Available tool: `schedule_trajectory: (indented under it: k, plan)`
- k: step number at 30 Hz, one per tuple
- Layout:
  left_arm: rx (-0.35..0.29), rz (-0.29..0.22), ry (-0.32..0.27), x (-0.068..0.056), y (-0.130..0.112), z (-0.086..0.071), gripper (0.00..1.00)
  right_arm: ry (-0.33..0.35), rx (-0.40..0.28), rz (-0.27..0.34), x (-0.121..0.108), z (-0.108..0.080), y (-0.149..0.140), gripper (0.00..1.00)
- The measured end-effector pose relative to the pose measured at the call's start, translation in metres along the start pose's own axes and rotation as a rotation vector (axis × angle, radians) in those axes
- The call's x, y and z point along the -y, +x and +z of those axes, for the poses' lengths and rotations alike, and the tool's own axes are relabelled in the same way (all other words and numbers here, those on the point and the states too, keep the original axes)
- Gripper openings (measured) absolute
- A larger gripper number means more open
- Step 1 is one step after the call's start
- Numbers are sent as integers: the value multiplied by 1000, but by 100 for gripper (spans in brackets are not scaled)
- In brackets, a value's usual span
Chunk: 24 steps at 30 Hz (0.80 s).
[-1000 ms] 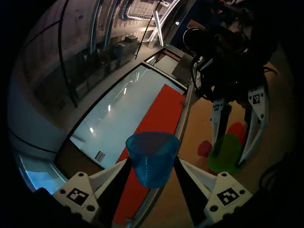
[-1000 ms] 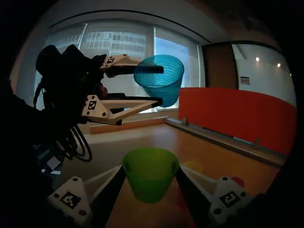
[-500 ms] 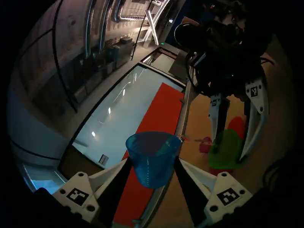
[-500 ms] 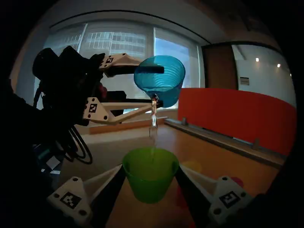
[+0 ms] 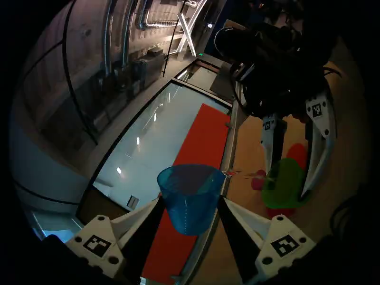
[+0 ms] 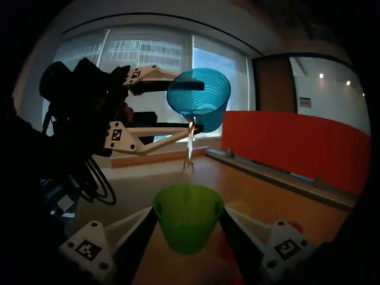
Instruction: Pour water
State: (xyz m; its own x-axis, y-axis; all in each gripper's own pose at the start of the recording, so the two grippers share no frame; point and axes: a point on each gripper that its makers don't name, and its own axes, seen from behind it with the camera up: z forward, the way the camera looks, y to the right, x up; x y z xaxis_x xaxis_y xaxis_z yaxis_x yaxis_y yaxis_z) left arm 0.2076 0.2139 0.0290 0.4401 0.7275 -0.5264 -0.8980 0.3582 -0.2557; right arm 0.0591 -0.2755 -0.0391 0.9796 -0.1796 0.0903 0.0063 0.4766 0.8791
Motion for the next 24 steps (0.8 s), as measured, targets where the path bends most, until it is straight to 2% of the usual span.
schedule_trajectory:
  k: [24]
  plan:
    - [-4,62,-7,4,8,-6,79,-2,-7,-9,1,-2,3,90]
